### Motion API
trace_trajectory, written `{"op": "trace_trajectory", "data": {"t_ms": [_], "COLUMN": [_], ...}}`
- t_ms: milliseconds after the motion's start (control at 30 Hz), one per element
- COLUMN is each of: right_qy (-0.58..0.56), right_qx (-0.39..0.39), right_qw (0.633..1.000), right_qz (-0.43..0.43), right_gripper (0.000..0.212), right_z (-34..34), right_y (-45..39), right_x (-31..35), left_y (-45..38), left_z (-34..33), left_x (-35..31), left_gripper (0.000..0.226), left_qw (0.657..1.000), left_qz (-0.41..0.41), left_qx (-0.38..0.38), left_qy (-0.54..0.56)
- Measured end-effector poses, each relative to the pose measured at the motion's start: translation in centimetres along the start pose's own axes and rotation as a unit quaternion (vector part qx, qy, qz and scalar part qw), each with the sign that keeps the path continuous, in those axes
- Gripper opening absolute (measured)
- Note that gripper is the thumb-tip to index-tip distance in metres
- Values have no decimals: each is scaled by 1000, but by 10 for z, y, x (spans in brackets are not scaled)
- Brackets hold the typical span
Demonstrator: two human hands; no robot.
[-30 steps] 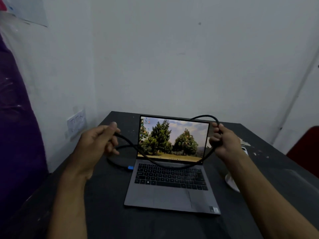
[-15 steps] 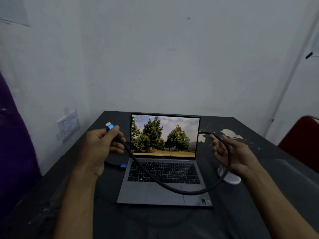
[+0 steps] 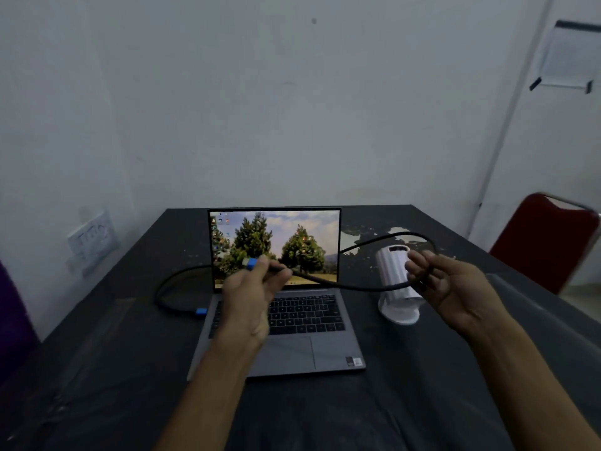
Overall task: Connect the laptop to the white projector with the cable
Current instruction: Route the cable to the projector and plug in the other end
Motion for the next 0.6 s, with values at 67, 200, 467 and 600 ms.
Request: {"op": "trace_trajectory", "data": {"t_ms": [67, 200, 467, 600], "right_qy": [7, -8, 311, 542], "right_qx": [-36, -123, -228, -250], "right_qw": [999, 990, 918, 769], "right_qz": [24, 67, 93, 231], "right_gripper": [14, 43, 59, 53], "right_z": [18, 69, 146, 135], "right_y": [-2, -15, -2, 5], "right_x": [-4, -21, -86, -96], "left_y": [8, 24, 37, 37], "left_z": [-12, -28, -35, -47], "left_x": [28, 76, 137, 159], "left_gripper": [23, 27, 26, 21], "left_qw": [999, 992, 979, 976], "left_qz": [37, 85, 137, 124], "left_qx": [38, 93, 119, 100], "left_qy": [8, -15, -92, -151]}}
Point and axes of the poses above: each hand's wrist, its own y-axis away from the middle knuckle, its own z-axis out of the back of the hand, x = y × z, the point moved 1 cm from there along -y, towards the middle knuckle, and after that the axes turned 4 degrees about x, right-handed, at the moved point
